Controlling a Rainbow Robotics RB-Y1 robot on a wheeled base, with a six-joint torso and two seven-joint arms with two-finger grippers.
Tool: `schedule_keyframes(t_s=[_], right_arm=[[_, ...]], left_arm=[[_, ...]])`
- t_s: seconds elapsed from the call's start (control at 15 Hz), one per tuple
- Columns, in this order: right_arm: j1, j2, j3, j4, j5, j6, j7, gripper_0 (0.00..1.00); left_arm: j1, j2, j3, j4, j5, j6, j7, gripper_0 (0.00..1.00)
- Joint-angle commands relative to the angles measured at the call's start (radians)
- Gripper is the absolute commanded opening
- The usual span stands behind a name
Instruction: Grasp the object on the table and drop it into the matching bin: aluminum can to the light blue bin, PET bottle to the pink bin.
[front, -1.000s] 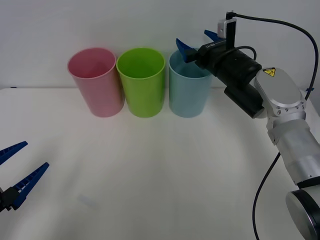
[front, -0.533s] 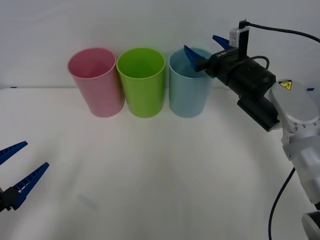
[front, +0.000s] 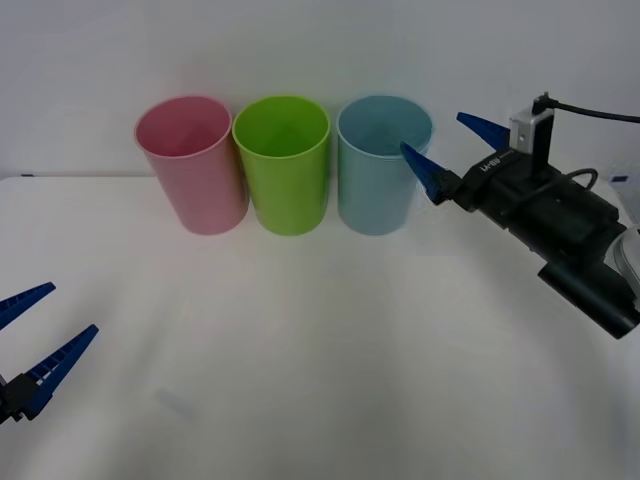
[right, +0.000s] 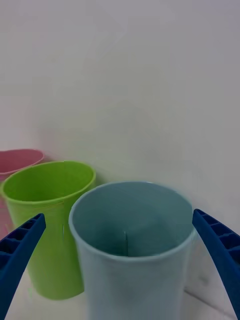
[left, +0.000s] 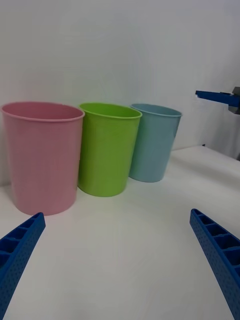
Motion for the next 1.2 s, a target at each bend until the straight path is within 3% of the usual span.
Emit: schedule_keyframes(t_s=[0.07, 0.27, 0.4, 0.8, 1.2], right_arm=[[0.134, -0.062, -0.008, -0.115, -0.041, 0.000, 0.019, 1.00], [0.266, -0.092, -0.047, -0.200, -0.059, -0.029, 0.054, 1.00], [0.340, -0.086, -0.100, -0.213, -0.062, -0.109, 0.080, 1.00], [0.527, -0.072, -0.245, -0.213, -0.122, -0.290, 0.293, 1.00], [0.661, -0.032, -0.357, -0.213, -0.146, -0.457, 0.324, 1.00]], left_arm=[[0.000, 0.000, 0.000, 0.000, 0.000, 0.000, 0.000, 1.00], [0.000, 0.000, 0.000, 0.000, 0.000, 0.000, 0.000, 1.00], [0.000, 0.000, 0.000, 0.000, 0.000, 0.000, 0.000, 1.00], [0.000, 0.000, 0.000, 0.000, 0.000, 0.000, 0.000, 1.00], [0.000, 0.000, 0.000, 0.000, 0.000, 0.000, 0.000, 1.00]])
